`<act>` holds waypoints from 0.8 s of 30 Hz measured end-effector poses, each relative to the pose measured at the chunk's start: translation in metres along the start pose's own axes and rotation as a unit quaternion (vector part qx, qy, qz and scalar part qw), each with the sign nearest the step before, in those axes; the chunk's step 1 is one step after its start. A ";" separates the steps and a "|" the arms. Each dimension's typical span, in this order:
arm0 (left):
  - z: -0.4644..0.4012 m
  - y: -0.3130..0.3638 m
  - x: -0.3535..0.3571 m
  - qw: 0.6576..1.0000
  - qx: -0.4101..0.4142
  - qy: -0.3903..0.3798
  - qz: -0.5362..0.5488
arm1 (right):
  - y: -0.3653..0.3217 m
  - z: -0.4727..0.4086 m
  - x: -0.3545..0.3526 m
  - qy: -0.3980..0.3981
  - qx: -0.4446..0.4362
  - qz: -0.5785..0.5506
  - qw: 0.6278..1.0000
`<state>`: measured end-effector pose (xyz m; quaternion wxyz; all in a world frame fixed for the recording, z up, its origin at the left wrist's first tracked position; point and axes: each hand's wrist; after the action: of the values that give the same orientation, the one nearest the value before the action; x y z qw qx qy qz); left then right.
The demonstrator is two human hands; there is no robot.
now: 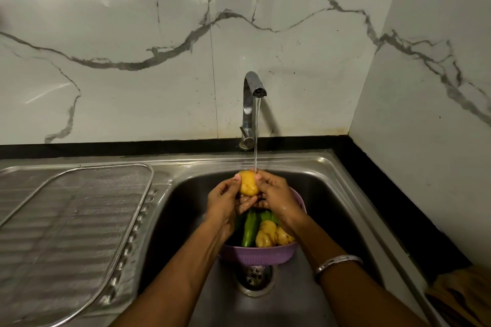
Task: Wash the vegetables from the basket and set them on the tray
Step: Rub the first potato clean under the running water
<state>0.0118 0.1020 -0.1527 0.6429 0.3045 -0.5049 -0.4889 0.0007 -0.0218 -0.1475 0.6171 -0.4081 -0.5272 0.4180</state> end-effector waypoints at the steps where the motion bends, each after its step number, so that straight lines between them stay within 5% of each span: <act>1: 0.000 0.000 -0.001 1.000 0.004 -0.005 0.000 | 0.003 0.000 0.002 0.016 -0.024 0.018 0.999; 7: 0.007 -0.006 0.004 0.988 0.048 -0.075 -0.128 | 0.009 -0.005 0.002 0.158 -0.198 0.173 0.952; 13: 0.004 -0.016 0.005 0.886 0.190 -0.049 -0.419 | 0.006 -0.010 0.001 0.139 -0.159 0.183 0.960; 20: -0.005 -0.012 0.002 0.948 0.114 0.007 -0.297 | 0.017 -0.007 0.014 -0.011 -0.097 0.218 0.971; 24: -0.010 -0.014 0.001 0.954 0.104 0.014 -0.279 | 0.020 -0.010 0.015 0.024 -0.124 0.271 0.954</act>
<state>0.0172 0.0948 -0.1679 0.4525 0.5054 -0.4385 -0.5895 0.0101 -0.0019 -0.1632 0.4374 -0.6187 -0.4300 0.4909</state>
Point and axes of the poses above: each hand's wrist, its own z-axis away from the middle knuckle, its own x-axis out of the palm, y = z × x, and after that the axes turned 11 degrees about -z, right-handed
